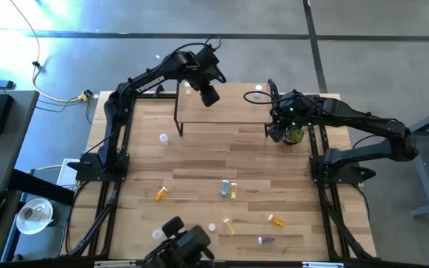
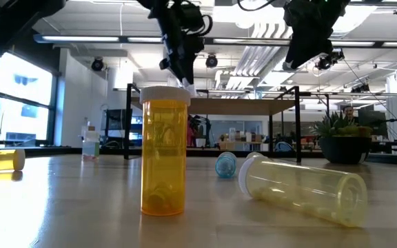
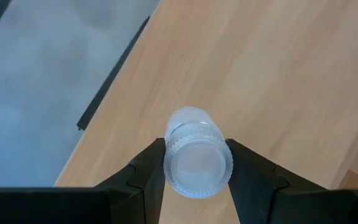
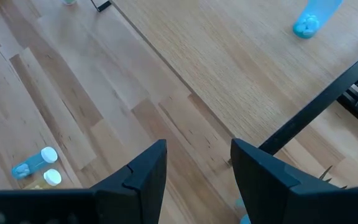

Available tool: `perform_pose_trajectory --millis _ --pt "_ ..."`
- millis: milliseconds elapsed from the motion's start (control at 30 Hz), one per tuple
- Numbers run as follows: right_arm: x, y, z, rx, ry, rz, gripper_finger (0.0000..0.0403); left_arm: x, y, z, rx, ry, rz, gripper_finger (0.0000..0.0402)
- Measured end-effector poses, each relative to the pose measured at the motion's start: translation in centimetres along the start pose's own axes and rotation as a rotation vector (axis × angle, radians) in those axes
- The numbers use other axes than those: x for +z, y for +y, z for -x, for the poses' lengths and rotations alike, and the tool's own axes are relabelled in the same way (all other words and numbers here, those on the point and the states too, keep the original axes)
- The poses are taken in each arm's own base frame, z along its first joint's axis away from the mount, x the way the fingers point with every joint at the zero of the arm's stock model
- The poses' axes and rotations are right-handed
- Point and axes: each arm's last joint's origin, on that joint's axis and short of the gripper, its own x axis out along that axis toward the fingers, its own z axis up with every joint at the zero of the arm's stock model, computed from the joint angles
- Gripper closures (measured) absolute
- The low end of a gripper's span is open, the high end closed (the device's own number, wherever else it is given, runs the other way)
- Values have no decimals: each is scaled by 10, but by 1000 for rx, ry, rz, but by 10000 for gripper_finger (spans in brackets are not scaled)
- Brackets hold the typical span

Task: Pick and place medicine bottles onto shelf by color
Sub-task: Put the middle transparent pill bottle on the shelf

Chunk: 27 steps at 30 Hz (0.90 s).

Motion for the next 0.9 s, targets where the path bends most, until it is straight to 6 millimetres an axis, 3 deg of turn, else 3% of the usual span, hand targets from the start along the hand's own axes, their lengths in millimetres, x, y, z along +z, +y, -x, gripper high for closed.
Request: perform_pose_trajectory --millis 267,900 --pt "0 -1 0 -22 -6 0 233 0 5 -13 4 29 11 266" --pt "0 -1 0 -24 -7 -2 233 1 6 -13 3 22 4 224"
